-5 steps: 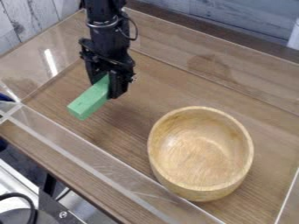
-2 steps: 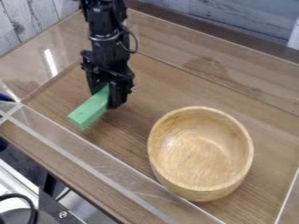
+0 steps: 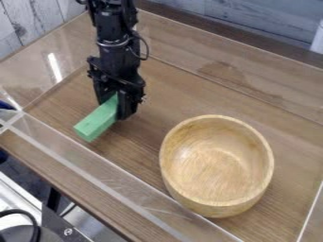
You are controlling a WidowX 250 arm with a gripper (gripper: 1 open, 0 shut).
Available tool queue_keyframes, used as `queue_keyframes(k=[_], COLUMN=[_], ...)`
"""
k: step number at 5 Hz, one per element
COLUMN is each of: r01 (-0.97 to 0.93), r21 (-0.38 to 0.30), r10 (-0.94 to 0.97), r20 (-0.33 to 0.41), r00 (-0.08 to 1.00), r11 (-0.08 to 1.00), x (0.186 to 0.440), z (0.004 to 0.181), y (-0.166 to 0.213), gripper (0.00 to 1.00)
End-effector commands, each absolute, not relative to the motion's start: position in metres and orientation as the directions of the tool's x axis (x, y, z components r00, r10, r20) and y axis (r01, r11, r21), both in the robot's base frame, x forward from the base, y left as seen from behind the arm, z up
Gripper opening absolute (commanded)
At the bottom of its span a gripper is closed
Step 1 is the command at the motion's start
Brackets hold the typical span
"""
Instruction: Remove the green block from inside the brown bowl and put it on the table
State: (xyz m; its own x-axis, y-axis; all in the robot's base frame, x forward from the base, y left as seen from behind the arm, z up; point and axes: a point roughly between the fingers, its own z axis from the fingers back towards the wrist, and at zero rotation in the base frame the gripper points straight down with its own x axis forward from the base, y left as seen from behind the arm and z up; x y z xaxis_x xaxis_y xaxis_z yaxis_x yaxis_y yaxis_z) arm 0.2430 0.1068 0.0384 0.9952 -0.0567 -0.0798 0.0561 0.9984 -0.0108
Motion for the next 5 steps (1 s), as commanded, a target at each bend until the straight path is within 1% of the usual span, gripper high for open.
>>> queue_keyframes(k=[1,5], r01=[0.049,0.039], r21=[0.009,-0.004], r10=[-0.049,-0.039], r20=[-0.041,-0.045], r00=[0.998,0.998], r11=[0.999,0.999], x=[0.2529,0.2583], z=[0.0486,0.0488], y=[0.1127,0.1130], gripper=[0.00,0.00])
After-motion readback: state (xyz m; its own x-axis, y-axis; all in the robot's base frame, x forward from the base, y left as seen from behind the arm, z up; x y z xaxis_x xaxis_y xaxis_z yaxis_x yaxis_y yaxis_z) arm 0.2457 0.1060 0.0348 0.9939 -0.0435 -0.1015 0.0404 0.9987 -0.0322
